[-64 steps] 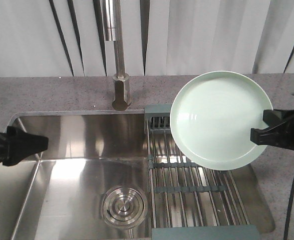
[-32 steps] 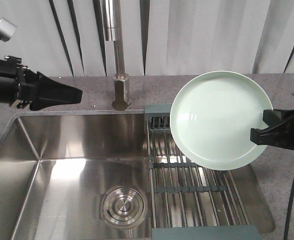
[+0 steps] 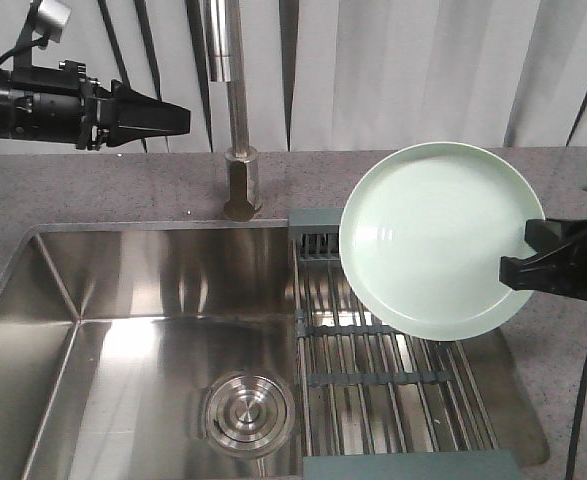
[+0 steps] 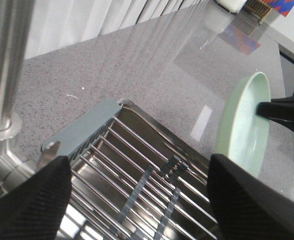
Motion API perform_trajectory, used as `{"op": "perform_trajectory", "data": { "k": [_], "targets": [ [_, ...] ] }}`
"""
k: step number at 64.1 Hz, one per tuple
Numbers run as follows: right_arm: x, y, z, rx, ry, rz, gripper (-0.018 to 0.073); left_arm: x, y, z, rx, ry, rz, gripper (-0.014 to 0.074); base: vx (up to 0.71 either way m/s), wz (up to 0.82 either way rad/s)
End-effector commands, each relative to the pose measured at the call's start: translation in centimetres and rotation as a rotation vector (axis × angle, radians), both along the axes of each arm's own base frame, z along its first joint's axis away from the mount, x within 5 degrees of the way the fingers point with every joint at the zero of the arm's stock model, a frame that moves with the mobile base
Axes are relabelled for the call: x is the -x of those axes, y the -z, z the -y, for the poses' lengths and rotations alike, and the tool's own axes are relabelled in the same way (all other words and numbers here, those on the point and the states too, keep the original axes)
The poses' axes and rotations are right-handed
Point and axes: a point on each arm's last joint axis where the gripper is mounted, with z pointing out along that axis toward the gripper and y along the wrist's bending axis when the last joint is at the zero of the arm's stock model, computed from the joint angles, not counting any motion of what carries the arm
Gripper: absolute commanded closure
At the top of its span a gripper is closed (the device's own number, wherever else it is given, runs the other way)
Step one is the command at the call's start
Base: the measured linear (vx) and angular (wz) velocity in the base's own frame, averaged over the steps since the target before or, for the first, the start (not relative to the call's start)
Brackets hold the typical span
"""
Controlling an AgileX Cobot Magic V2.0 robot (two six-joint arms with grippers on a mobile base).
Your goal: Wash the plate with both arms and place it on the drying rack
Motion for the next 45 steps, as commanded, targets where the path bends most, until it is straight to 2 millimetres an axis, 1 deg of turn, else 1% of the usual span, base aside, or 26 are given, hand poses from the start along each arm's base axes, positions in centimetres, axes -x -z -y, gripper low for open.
{"op": "perform_trajectory", "data": {
  "k": [1, 15, 25, 45],
  "targets": [
    [-0.1, -1.9, 0.3, -0.007, 0.033, 0.109, 0.0568, 0.1, -3.0, 1.0, 0.104, 0.054, 0.073, 0.0062, 0.00, 0.00],
    [-0.1, -1.9, 0.3, -0.007, 0.033, 0.109, 0.0568, -2.6, -1.6, 3.3, 0.103, 0.107, 0.078, 0.0062, 0.00, 0.00],
    [-0.1, -1.9, 0.3, -0.007, 0.033, 0.109, 0.0568, -4.0, -0.8, 4.3, 0.110, 0.126, 0.066, 0.0062, 0.00, 0.00],
    [-0.1, -1.9, 0.3, -0.007, 0.033, 0.109, 0.0568, -5.4, 0.2, 5.9, 0.116, 0.156, 0.068, 0.0062, 0.00, 0.00]
  ]
}}
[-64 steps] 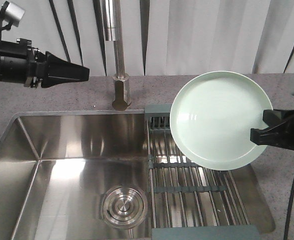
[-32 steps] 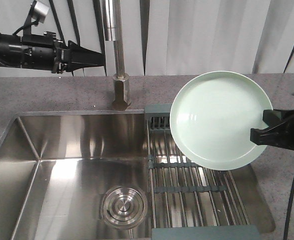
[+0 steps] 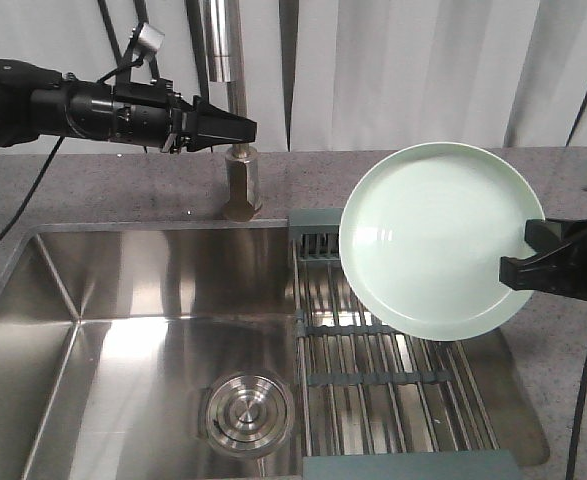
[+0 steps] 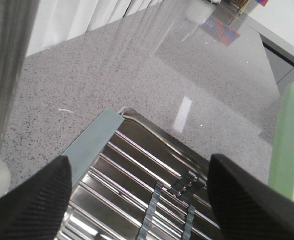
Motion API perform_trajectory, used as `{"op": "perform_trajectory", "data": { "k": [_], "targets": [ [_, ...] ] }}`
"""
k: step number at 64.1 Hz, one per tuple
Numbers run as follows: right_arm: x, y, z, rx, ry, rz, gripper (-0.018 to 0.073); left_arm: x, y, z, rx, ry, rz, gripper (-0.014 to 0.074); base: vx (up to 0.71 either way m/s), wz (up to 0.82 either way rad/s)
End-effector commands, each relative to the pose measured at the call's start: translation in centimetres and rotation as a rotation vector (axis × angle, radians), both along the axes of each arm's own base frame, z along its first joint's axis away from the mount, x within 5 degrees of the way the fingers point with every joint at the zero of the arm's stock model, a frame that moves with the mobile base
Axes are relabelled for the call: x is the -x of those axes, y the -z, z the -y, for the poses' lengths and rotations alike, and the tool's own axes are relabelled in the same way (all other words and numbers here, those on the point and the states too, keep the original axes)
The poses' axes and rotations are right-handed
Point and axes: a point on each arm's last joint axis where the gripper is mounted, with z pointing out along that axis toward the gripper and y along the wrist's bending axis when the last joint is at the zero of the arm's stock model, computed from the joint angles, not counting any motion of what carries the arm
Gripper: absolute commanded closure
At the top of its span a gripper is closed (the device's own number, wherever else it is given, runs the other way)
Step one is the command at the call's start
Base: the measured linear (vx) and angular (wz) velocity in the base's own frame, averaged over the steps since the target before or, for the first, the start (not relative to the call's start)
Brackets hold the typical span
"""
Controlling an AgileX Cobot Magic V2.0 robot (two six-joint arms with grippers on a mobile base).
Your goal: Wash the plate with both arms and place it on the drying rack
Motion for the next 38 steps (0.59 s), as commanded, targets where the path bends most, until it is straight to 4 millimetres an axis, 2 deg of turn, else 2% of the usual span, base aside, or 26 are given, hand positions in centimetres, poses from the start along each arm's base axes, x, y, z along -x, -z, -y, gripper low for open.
{"op": "perform_trajectory", "data": {
  "k": [1, 26, 38],
  "targets": [
    [-0.1, -1.9, 0.3, -0.007, 0.033, 0.109, 0.0568, 1.3, -4.0, 0.8, 0.098, 0.050, 0.064, 0.0062, 0.00, 0.00],
    [-0.1, -1.9, 0.3, -0.007, 0.033, 0.109, 0.0568, 0.1, -1.7, 1.0, 0.102, 0.043, 0.026, 0.0062, 0.00, 0.00],
    [-0.1, -1.9, 0.3, -0.007, 0.033, 0.109, 0.0568, -0.6, -1.4, 1.1, 0.135, 0.045, 0.035, 0.0062, 0.00, 0.00]
  ]
}}
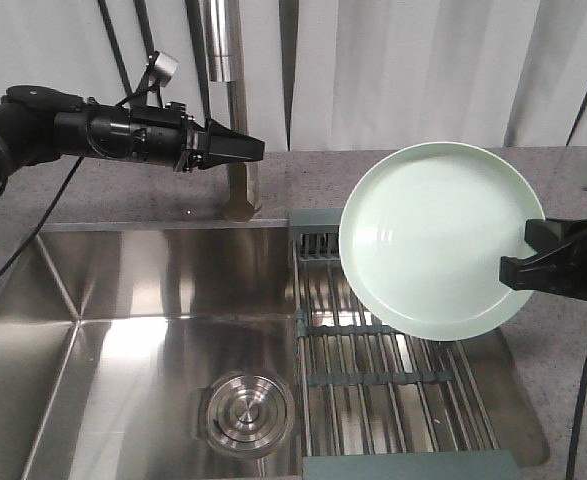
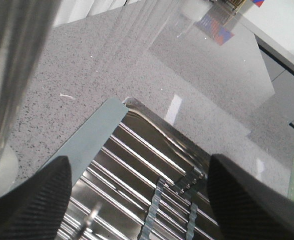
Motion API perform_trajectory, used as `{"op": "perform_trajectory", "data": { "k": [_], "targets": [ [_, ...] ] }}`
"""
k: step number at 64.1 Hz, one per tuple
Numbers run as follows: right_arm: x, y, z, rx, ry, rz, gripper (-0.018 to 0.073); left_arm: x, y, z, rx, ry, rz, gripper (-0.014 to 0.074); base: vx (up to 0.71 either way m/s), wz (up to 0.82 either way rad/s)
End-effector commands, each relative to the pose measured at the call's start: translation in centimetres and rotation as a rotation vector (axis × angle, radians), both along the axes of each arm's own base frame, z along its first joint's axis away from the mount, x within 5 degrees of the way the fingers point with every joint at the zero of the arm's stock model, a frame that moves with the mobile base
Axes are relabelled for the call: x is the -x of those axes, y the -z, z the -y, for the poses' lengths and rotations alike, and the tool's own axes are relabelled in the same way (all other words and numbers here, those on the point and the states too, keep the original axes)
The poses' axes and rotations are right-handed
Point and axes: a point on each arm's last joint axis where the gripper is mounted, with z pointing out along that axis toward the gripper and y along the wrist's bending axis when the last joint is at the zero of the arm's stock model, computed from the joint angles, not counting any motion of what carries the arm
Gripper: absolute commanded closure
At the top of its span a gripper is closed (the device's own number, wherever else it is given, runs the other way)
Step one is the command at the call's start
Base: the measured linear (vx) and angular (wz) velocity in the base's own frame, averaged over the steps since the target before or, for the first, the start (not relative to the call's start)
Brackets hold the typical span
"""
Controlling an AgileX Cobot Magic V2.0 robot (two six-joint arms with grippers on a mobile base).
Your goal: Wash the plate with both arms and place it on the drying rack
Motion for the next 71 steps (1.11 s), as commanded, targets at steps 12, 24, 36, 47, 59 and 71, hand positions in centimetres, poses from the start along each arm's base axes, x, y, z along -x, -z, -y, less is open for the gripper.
{"op": "perform_trajectory", "data": {
  "k": [12, 24, 36, 47, 59, 71],
  "targets": [
    [-0.1, -1.9, 0.3, -0.007, 0.033, 0.109, 0.0568, 0.6, -4.6, 0.6, 0.116, 0.033, 0.079, 0.0062, 0.00, 0.00],
    [-0.1, -1.9, 0.3, -0.007, 0.033, 0.109, 0.0568, 0.8, -4.4, 0.9, 0.091, 0.041, 0.059, 0.0062, 0.00, 0.00],
    [-0.1, -1.9, 0.3, -0.007, 0.033, 0.109, 0.0568, 1.1, -3.8, 1.9, 0.036, 0.067, 0.044, 0.0062, 0.00, 0.00],
    [-0.1, -1.9, 0.3, -0.007, 0.033, 0.109, 0.0568, 1.3, -3.4, 2.2, -0.003, 0.068, -0.006, 0.0062, 0.00, 0.00],
    [-0.1, -1.9, 0.3, -0.007, 0.033, 0.109, 0.0568, 2.0, -3.8, 2.0, -0.050, 0.070, -0.007, 0.0062, 0.00, 0.00],
    [-0.1, -1.9, 0.3, -0.007, 0.033, 0.109, 0.0568, 3.8, -3.6, 1.9, -0.087, 0.105, 0.031, 0.0062, 0.00, 0.00]
  ]
}}
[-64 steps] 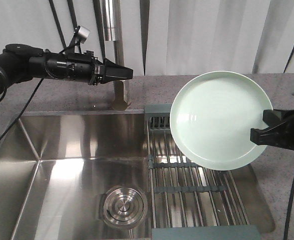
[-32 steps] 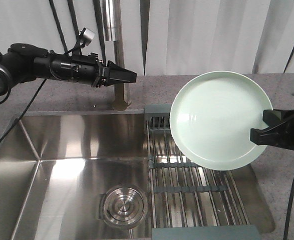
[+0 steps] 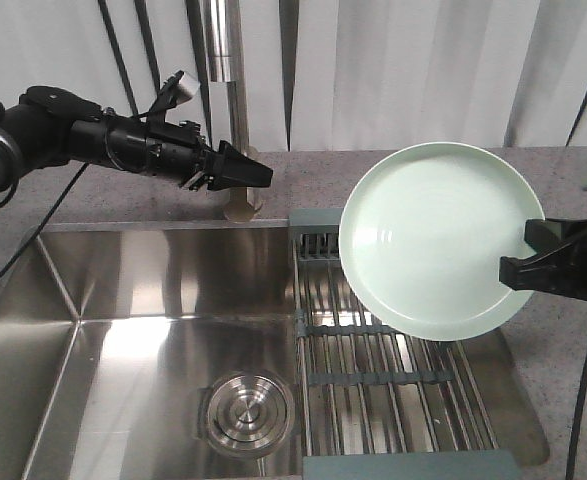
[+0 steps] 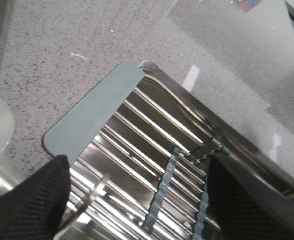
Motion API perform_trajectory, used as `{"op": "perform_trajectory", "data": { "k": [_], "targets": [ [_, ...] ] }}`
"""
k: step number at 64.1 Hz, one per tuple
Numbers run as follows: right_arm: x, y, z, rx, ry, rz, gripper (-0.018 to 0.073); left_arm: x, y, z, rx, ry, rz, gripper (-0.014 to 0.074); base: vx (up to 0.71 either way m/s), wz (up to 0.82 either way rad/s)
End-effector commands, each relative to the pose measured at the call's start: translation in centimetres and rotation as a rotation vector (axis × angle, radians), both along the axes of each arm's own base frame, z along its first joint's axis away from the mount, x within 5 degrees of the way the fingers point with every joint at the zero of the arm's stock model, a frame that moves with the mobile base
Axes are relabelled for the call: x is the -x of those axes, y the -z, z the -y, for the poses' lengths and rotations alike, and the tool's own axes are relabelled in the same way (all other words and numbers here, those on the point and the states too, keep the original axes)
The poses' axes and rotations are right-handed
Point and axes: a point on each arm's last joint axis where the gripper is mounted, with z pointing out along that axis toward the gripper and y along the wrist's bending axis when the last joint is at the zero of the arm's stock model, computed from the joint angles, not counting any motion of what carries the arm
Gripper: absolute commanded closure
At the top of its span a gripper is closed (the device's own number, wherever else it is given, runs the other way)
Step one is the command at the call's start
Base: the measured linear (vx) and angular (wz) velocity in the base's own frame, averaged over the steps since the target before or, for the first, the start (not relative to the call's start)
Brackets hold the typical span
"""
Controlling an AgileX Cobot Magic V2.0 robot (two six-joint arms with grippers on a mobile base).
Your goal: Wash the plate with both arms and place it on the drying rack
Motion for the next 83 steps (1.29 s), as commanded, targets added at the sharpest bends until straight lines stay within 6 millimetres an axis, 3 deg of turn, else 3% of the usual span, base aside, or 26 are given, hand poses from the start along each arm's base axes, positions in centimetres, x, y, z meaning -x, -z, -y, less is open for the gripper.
{"op": "perform_trajectory", "data": {
  "k": [1, 21, 36, 44, 68, 83],
  "targets": [
    [-0.1, -1.9, 0.3, -0.007, 0.033, 0.109, 0.0568, 2.9, -4.5, 0.5, 0.064, 0.104, 0.069, 0.0062, 0.00, 0.00],
    [-0.1, -1.9, 0.3, -0.007, 0.033, 0.109, 0.0568, 3.9, -2.9, 0.4, 0.053, 0.119, 0.037, 0.0062, 0.00, 0.00],
    [-0.1, -1.9, 0.3, -0.007, 0.033, 0.109, 0.0568, 3.9, -2.9, 0.4, 0.052, 0.121, 0.040, 0.0062, 0.00, 0.00],
    [-0.1, -1.9, 0.3, -0.007, 0.033, 0.109, 0.0568, 4.0, -4.0, -0.2, 0.051, 0.111, 0.070, 0.0062, 0.00, 0.00],
    [-0.1, -1.9, 0.3, -0.007, 0.033, 0.109, 0.0568, 5.0, -9.4, -6.7, 0.040, -0.035, 0.193, 0.0062, 0.00, 0.00],
    [-0.1, -1.9, 0.3, -0.007, 0.033, 0.109, 0.0568, 5.7, -10.3, -10.9, 0.018, -0.139, 0.190, 0.0062, 0.00, 0.00]
  ]
}}
